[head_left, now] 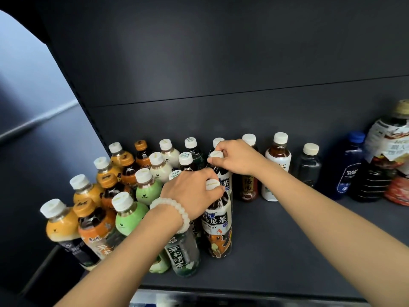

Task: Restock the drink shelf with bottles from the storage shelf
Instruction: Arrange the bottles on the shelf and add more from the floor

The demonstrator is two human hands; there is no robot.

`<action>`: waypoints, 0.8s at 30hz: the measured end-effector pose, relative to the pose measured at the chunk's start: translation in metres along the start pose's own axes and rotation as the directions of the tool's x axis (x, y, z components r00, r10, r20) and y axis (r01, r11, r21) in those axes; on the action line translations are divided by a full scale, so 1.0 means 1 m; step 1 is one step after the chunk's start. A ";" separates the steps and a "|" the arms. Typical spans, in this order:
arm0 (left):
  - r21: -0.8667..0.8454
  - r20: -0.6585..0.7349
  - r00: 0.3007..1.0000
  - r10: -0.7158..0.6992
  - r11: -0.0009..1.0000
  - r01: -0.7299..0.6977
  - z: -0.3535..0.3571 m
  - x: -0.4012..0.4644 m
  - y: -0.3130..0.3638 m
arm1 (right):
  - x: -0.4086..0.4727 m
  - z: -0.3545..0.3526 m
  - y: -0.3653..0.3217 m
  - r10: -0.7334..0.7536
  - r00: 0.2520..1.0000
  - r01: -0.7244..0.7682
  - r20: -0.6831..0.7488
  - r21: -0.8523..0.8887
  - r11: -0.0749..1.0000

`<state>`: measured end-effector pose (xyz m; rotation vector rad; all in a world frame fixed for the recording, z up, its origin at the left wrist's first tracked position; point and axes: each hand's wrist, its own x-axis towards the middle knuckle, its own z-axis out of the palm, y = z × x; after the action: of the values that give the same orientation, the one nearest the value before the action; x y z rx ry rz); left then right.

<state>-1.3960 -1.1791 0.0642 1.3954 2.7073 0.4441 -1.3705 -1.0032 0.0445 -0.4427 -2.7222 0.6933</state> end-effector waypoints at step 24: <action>0.233 -0.105 0.994 0.038 0.972 -0.013 -0.004 -0.008 0.003 | -0.019 -0.012 -0.001 0.081 0.996 -0.084 0.029 0.141 0.986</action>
<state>-1.3896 -1.1846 0.0681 1.5028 2.9119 0.2149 -1.3492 -1.0055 0.0514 -0.5181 -2.6654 0.9127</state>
